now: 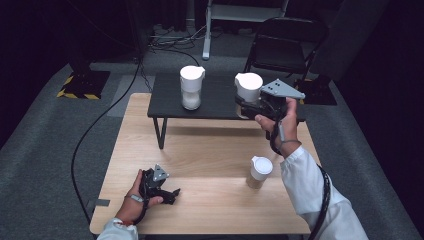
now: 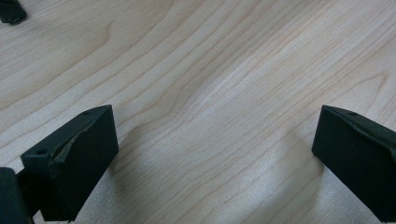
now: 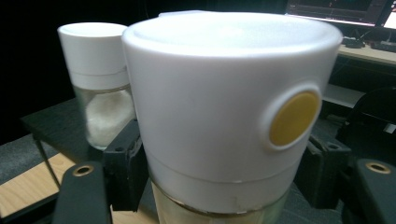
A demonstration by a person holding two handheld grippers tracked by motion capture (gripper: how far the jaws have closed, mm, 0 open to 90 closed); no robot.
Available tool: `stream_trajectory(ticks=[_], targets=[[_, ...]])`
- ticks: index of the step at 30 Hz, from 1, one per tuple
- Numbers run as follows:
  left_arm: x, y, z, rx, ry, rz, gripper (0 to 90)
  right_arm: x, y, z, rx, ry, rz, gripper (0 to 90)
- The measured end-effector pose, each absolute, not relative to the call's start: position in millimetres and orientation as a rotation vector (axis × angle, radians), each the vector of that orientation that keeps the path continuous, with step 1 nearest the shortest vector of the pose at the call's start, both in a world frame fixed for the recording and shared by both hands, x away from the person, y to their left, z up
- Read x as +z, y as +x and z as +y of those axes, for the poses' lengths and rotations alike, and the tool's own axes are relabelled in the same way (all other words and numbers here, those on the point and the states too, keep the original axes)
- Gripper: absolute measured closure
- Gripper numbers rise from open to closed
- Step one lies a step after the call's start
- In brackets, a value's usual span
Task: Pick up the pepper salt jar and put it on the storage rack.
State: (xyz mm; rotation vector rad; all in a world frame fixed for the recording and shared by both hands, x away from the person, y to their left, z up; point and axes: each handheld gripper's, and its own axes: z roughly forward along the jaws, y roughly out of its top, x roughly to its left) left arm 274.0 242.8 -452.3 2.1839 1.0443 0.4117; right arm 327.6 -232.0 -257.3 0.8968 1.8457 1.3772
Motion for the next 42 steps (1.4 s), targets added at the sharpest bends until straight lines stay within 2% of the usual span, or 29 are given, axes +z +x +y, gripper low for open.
stream_trajectory(ticks=[20,42], targets=[[-452,274,243,0.412,2.184,1.046,0.0,-266,372,-218,1.396,0.992,1.812,29.8],[-452,274,243,0.411,2.184,1.045,0.0,-285,396,-216,1.416,1.070,1.782,29.7]])
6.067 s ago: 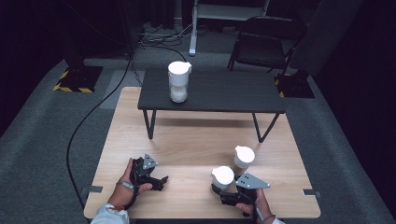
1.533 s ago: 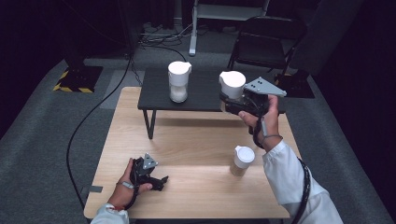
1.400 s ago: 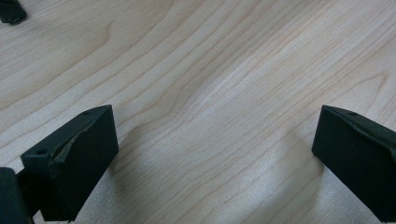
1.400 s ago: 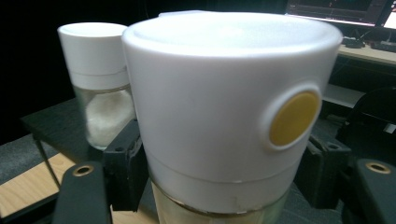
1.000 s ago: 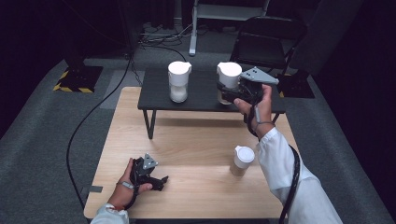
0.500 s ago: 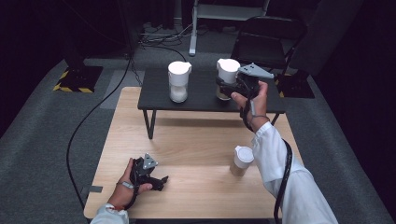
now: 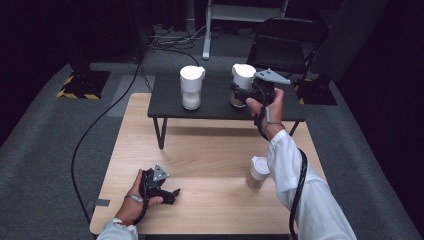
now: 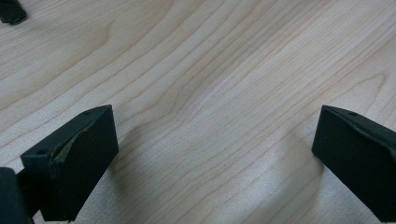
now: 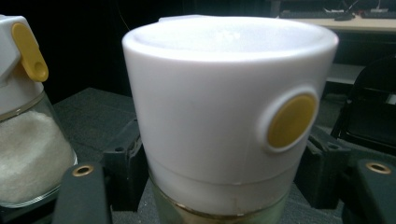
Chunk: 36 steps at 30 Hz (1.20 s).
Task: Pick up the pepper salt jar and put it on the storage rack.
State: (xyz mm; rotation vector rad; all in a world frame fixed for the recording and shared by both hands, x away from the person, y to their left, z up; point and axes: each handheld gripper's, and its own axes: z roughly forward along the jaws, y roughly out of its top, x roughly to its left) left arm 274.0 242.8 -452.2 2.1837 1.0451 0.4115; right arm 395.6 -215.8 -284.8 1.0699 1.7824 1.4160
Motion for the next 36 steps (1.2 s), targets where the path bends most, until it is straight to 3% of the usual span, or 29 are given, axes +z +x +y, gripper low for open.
stream_trajectory(ticks=[13,36], targets=[[-452.2,274.0,242.7,0.412,2.184,1.045,0.0,-287.5,394.2,-216.2,1.414,1.046,1.784,29.3],[-452.2,274.1,243.0,0.410,2.184,1.043,0.0,-288.6,397.6,-215.5,1.412,1.077,1.786,20.8]])
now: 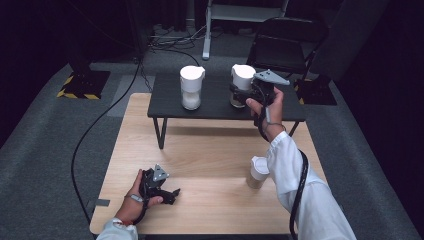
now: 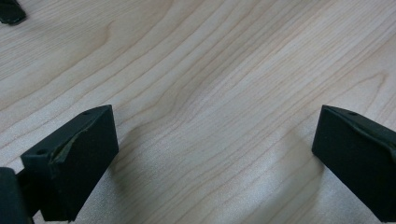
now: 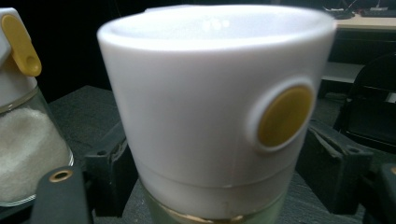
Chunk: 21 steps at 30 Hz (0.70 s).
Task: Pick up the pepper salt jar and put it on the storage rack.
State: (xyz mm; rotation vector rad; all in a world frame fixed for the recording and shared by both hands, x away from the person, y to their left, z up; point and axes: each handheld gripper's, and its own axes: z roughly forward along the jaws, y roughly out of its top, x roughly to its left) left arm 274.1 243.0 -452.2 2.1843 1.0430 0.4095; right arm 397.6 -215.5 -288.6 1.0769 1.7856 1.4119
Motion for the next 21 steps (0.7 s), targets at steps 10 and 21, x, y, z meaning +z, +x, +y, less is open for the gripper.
stream_trajectory(ticks=[10,21], targets=[[-452.1,274.3,243.4,0.408,2.187,1.038,0.0,-292.2,395.8,-209.6,1.389,1.076,1.754,7.3],[-452.1,274.1,243.5,0.408,2.188,1.038,0.0,-296.6,395.1,-206.5,1.361,1.061,1.769,1.6]])
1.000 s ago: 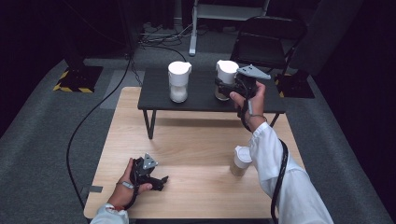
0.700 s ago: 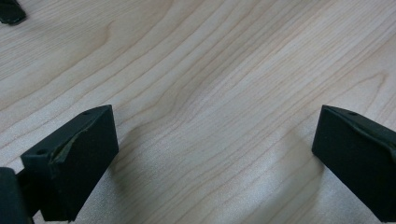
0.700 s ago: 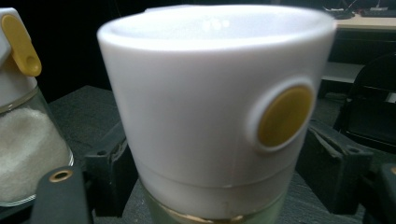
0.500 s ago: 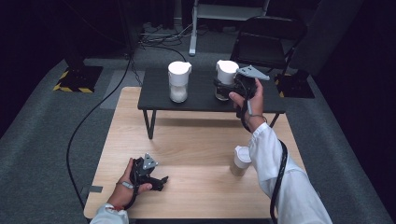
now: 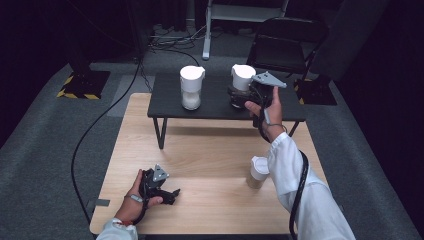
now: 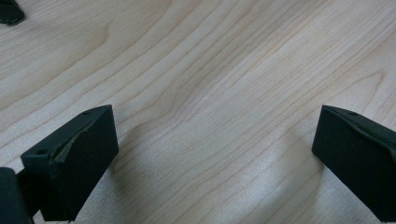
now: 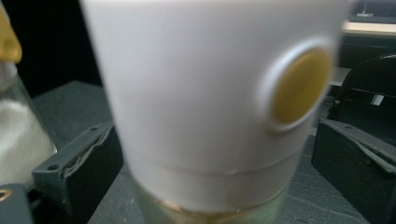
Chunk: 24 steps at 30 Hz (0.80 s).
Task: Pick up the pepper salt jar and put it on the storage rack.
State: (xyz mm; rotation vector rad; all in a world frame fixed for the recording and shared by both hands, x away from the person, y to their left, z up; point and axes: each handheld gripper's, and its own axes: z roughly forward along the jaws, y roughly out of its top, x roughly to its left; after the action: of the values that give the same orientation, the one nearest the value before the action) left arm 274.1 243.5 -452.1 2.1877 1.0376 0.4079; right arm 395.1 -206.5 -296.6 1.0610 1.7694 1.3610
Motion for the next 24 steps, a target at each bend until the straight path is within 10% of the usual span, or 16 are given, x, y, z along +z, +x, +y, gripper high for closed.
stream_trajectory(ticks=[24], targets=[[-452,274,244,0.408,2.188,1.036,0.0,-296,363,-210,1.276,0.851,1.761,1.0]])
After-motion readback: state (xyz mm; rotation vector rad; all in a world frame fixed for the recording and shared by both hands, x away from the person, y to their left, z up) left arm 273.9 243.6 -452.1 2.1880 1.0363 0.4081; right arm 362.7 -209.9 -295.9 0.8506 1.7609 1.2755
